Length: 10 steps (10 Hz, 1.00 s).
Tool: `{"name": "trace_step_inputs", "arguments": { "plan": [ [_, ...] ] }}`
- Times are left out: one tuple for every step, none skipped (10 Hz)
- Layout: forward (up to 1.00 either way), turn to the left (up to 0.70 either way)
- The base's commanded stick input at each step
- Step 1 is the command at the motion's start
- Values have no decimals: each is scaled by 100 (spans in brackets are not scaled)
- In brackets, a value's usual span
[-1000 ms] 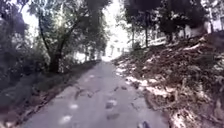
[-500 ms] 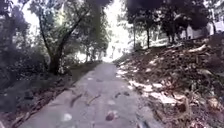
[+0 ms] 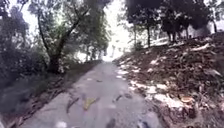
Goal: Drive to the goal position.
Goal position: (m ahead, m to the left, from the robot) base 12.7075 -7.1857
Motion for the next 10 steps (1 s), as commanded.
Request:
{"name": "trace_step_inputs", "arguments": {
  "plan": [
    [50, 0],
    [50, 0],
    [50, 0],
    [50, 0],
    [50, -50],
    [50, -50],
    [50, -50],
    [50, -10],
    [50, 0],
    [50, 0]
  ]
}}
